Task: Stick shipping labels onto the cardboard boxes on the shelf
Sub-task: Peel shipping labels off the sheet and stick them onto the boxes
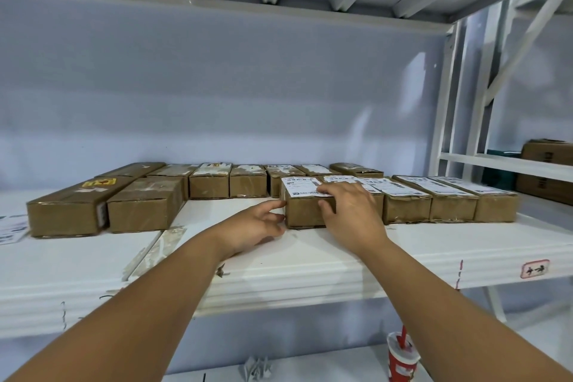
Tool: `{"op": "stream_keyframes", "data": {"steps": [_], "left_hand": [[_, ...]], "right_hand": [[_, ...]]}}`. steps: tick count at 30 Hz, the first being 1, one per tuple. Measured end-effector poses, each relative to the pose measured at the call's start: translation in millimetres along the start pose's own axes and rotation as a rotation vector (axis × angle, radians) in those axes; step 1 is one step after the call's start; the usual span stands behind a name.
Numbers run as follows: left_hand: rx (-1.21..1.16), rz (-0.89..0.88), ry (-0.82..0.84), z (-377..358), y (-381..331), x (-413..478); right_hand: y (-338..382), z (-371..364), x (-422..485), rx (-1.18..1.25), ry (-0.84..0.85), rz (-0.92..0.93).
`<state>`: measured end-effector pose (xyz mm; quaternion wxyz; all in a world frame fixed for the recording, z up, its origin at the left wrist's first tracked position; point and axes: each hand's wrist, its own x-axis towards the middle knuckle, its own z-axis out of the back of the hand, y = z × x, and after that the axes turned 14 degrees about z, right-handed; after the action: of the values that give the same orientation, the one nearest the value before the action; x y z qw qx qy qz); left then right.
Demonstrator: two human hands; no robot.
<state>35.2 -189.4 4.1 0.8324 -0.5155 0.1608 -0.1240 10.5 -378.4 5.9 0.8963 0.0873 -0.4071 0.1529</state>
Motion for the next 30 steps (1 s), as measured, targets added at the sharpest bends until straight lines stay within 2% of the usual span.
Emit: {"op": "stream_keyframes", "data": {"steps": [5,10,15,23,26,28,30], "left_hand": [[0.066,0.010,-0.002,2,0,-2],[0.558,0.023,-0.121,6,1,0],[0.664,0.006,-0.150,5,0,1],[0.660,-0.007,-0.161,5,2,4],[0.462,-0.012,-0.173,4,2,4],[0.379,-0.048,-0.283,3,3,2],[0.472,-0.099,-0.494,0,1,-5]], "right_hand": [[0,0,0,-0.034,0.013,-0.004],[3,1,-1,-0.074,-0.005,-0.049],[5,2,-2,-0.111,-0.025,-0.079],[4,2,-4,-0.110,-0.011,-0.020],[5,-2,-3,-0.081,-0.102,0.071],[7,-1,-1,-0.110,-0.209,0.155],[14,2,0,-0.156,-0.243,0.258]]}}
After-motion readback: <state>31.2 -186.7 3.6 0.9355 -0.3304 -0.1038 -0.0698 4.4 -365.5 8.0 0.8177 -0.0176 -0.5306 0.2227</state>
